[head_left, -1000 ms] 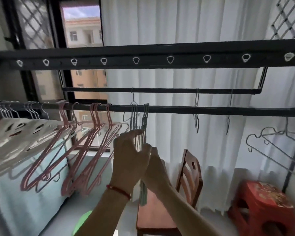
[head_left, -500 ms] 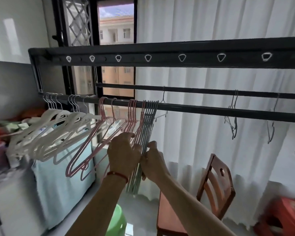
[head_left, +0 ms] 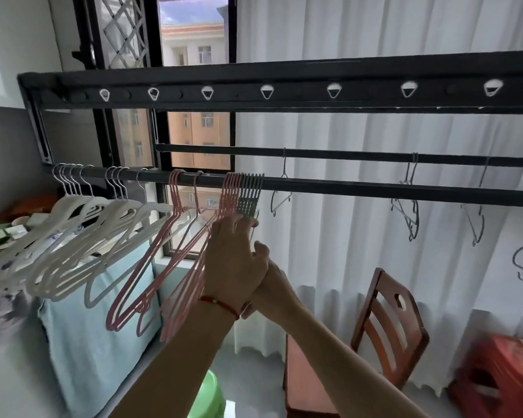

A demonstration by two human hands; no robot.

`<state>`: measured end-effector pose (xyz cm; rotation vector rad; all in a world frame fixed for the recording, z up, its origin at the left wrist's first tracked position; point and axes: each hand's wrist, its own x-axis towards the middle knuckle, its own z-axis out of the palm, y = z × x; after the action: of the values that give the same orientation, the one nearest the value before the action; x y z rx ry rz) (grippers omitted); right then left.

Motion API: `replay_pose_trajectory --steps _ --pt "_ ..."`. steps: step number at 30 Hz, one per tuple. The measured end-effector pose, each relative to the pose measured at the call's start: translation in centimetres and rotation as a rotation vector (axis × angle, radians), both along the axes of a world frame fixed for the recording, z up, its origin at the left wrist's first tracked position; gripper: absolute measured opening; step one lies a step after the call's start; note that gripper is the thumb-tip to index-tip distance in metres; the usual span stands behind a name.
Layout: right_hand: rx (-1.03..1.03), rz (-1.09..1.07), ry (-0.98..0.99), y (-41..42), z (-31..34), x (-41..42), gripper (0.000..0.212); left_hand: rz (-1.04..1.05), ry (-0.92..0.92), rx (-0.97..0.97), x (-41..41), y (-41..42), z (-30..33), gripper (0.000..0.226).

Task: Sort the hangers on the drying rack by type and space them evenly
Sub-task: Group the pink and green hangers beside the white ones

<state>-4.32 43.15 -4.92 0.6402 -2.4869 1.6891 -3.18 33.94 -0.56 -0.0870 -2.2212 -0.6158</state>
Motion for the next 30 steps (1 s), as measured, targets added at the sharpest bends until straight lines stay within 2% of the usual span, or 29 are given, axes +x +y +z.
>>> replay_pose_trajectory --steps 3,6,9,12,16,21,24,27,29,30 --pt "-0.069 -0.019 -0.041 1.6 -0.3 -1.5 0.016 -0.053 0.127 -0.070 -1.8 0.7 1.6 0.041" --pt "-0.045 -0.108 -0.002 3.9 -0.1 -4.2 0.016 -0.024 0.246 -0.234 -4.3 1.9 4.0 0.052" --pt "-0.052 -0.219 0.053 6.6 0.6 -8.0 0.021 0.026 0.206 -0.374 -6.8 2.8 5.6 0.060" --pt "-0.080 -0.376 0.092 9.7 0.7 -12.1 0.021 0.048 0.154 -0.525 -8.8 3.3 5.3 0.059" --pt "-0.166 -0.540 0.056 13.3 0.2 -17.1 0.020 0.070 0.198 -0.590 -9.7 4.7 4.3 0.062" --pt "-0.222 -0.630 -0.077 16.5 0.0 -24.2 0.059 0.065 0.284 -0.571 -10.1 7.7 3.9 0.062" --pt "-0.369 -0.736 -0.137 18.0 0.5 -27.4 0.080 0.090 0.303 -0.576 -10.6 9.1 3.7 0.062" --pt "-0.559 -0.876 -0.045 20.5 0.6 -30.2 0.095 0.112 0.325 -0.566 -11.4 10.0 3.3 0.062" --pt "-0.503 -0.895 0.056 22.3 0.1 -31.7 0.096 0.121 0.353 -0.554 -11.9 10.6 3.0 0.062" --pt "-0.419 -0.875 0.097 23.0 0.0 -32.1 0.088 0.127 0.367 -0.552 -12.2 10.8 3.0 0.062"
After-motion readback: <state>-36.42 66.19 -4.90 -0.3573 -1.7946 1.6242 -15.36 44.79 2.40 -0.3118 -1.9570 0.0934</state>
